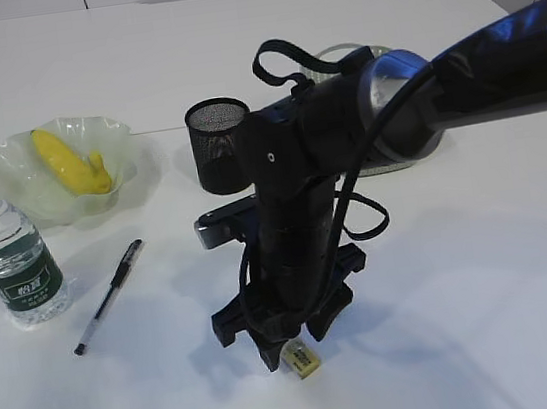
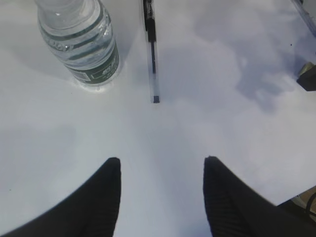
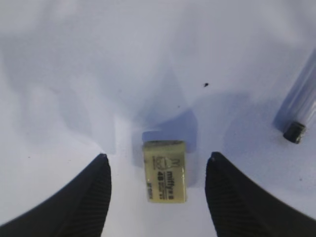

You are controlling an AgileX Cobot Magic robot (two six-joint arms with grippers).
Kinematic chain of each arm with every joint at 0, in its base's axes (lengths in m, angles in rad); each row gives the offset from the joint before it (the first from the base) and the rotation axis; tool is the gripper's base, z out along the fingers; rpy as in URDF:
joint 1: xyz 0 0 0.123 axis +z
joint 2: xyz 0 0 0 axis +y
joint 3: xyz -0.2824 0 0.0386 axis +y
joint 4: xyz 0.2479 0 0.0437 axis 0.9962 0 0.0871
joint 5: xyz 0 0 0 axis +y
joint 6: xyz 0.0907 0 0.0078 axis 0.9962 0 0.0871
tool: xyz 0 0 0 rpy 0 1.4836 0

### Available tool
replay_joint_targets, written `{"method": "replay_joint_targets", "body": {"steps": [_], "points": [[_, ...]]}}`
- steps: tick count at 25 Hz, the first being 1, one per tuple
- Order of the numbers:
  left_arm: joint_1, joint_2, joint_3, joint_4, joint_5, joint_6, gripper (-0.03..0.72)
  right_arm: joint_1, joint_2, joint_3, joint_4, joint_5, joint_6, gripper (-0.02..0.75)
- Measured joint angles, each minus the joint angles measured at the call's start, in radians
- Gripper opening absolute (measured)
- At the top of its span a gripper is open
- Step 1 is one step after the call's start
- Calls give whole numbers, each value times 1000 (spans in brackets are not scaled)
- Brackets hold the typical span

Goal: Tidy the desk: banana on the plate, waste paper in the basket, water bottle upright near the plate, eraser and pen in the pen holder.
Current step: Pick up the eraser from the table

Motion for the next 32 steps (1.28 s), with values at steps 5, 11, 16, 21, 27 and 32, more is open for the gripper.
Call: {"method": "replay_joint_targets", "body": {"steps": [5, 11, 16, 21, 27, 32], "points": [[0, 0, 0, 0, 0, 0, 382, 0, 0, 0, -9, -2, 2, 448], [0, 0, 0, -2, 0, 0, 382, 10, 0, 0, -24, -7, 2, 447], [0, 0, 0, -5, 0, 0, 382, 16, 0, 0, -40, -14, 2, 447], [0, 0, 0, -9, 0, 0, 382, 17, 0, 0, -49, -20, 4, 447], [0, 0, 0, -12, 0, 0, 382, 17, 6, 0, -53, -22, 4, 447], [0, 0, 0, -14, 2, 0, 382, 17, 38, -2, -56, -13, 4, 446]]}}
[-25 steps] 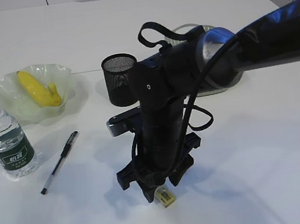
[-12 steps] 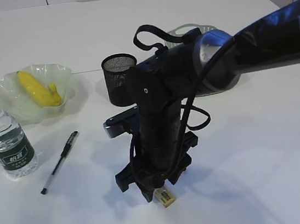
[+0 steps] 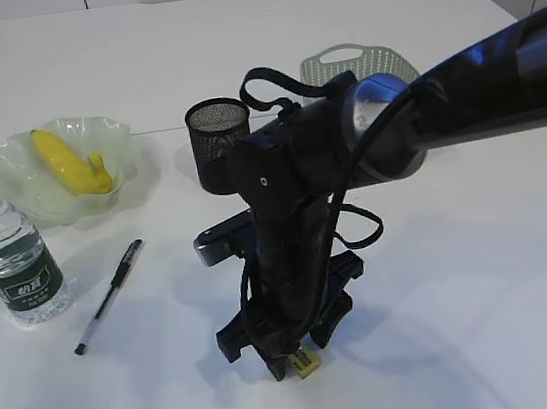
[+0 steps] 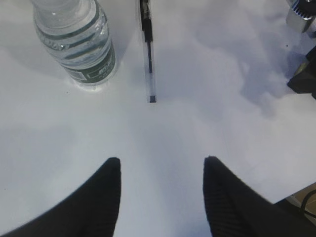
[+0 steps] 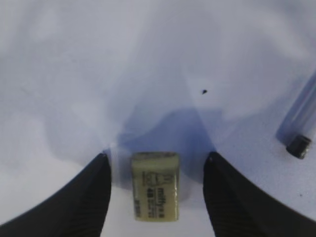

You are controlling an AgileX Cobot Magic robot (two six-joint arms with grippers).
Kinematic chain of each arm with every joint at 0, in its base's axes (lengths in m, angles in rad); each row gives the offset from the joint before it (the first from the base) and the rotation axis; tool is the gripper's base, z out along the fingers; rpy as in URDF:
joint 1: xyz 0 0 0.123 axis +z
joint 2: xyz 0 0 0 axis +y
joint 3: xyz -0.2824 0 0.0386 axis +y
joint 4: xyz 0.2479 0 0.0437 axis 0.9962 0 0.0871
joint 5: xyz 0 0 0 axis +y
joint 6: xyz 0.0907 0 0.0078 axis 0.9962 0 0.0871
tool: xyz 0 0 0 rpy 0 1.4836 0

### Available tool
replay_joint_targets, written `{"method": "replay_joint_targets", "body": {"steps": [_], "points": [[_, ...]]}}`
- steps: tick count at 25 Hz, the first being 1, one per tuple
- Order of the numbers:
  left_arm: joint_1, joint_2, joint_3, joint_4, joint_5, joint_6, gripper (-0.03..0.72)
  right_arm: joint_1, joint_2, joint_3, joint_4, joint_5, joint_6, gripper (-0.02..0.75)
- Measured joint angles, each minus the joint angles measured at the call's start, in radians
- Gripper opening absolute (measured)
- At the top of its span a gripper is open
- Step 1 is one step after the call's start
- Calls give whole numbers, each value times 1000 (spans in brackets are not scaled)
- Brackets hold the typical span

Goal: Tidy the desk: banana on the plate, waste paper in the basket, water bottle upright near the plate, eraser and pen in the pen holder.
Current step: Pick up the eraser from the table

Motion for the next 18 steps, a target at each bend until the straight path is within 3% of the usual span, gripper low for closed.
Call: {"method": "replay_joint_targets", "body": {"steps": [5, 7, 12, 18], "points": [[0, 0, 0, 0, 9, 0, 382, 0, 2, 0, 3, 2, 0, 433], [0, 0, 0, 0, 9, 0, 382, 0, 5, -2, 6, 6, 0, 385], [0, 0, 0, 0, 9, 0, 382, 0, 5, -4, 10, 11, 0, 183], [0, 0, 0, 0, 11, 0, 382, 0, 5, -8, 19, 11, 0, 141]]}}
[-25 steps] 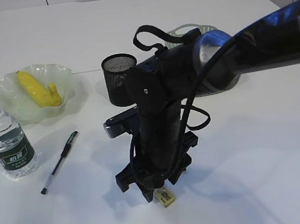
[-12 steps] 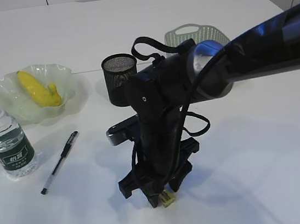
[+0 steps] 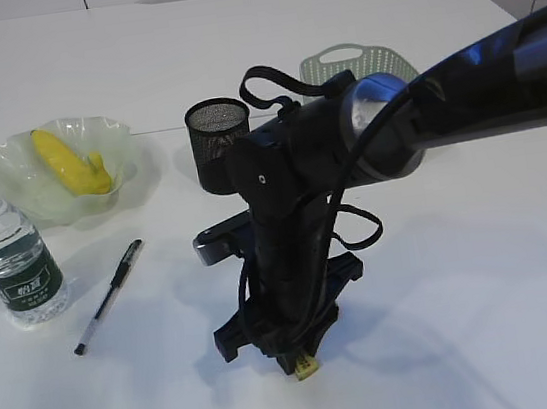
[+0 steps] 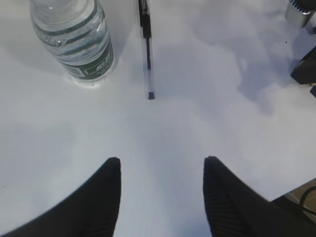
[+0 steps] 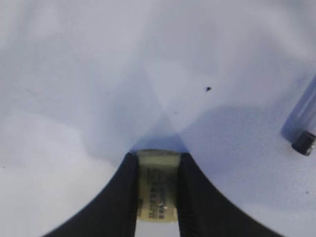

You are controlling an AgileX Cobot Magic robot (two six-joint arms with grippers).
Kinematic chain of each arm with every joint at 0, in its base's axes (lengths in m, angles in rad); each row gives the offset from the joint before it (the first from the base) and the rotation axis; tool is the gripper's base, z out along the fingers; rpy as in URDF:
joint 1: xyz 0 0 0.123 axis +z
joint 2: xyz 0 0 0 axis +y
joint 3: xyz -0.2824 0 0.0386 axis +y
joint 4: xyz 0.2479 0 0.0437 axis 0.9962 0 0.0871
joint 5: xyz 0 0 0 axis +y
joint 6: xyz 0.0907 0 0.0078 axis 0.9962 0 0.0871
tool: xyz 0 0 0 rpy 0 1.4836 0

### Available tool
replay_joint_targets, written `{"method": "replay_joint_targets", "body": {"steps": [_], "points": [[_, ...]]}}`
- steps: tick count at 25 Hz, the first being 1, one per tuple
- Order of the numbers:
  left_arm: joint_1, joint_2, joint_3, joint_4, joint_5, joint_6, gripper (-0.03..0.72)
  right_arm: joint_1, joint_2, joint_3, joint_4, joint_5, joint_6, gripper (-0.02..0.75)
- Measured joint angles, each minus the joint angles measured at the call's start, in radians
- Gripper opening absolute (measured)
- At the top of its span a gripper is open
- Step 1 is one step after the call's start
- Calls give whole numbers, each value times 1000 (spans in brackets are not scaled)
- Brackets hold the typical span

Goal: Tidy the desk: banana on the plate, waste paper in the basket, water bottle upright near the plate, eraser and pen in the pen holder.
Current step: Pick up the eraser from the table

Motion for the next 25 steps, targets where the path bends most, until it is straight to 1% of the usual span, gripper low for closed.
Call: {"method": "replay_joint_targets", "body": {"steps": [12, 18, 25], "points": [[0, 0, 0, 0, 8, 0, 382, 0, -20, 0, 1, 6, -30, 134], [0, 0, 0, 0, 33, 0, 382, 0, -42, -49, -57, 32, -49, 134], [0, 0, 0, 0, 47, 0, 382, 0, -42, -189, -160, 55, -56, 134]]}}
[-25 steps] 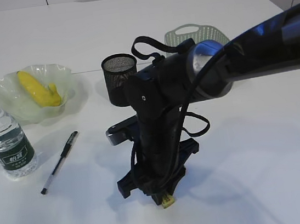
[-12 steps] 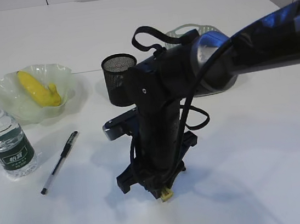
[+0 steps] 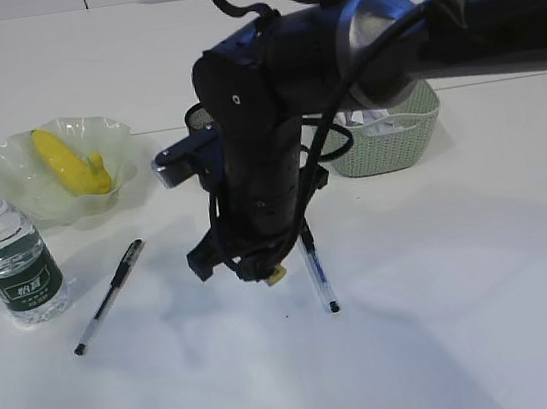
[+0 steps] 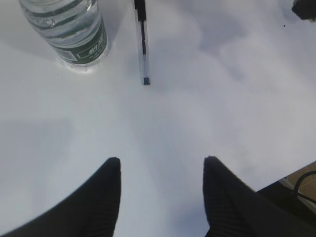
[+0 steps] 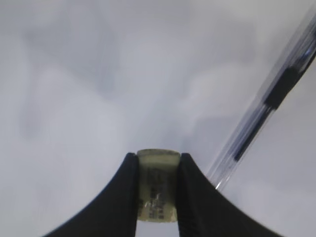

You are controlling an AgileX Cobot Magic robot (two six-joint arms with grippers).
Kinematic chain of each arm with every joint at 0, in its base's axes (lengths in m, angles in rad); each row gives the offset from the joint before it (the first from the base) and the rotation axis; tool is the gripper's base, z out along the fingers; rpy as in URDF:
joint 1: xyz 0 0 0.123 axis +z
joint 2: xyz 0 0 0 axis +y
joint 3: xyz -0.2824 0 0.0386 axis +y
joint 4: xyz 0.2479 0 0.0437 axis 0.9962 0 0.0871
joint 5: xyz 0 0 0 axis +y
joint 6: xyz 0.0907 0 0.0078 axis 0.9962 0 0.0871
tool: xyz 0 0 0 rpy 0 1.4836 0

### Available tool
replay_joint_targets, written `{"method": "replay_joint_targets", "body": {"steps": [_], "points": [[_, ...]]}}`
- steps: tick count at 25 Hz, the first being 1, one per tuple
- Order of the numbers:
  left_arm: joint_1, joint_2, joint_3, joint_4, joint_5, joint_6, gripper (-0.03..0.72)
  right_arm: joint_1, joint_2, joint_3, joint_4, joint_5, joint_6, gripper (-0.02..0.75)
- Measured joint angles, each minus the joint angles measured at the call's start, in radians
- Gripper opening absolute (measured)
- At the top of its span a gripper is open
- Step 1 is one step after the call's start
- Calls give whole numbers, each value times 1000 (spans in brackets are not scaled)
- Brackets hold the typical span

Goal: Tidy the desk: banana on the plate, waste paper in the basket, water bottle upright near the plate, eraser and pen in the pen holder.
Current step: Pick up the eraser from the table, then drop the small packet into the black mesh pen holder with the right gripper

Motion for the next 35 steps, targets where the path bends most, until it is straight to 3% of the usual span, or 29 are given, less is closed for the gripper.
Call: {"method": "replay_joint_targets", "body": {"steps": [7, 13, 23, 35], "points": [[0, 0, 0, 0, 0, 0, 382, -48, 0, -137, -39, -13, -1, 134], [0, 0, 0, 0, 2, 0, 382, -122, 0, -206, -51, -112, -2, 134], [0, 0, 0, -3, 6, 0, 381, -168, 0, -221, -70, -368, -53, 134], [0, 0, 0, -5, 6, 0, 380, -185, 56, -221, -88, -531, -64, 134]]}}
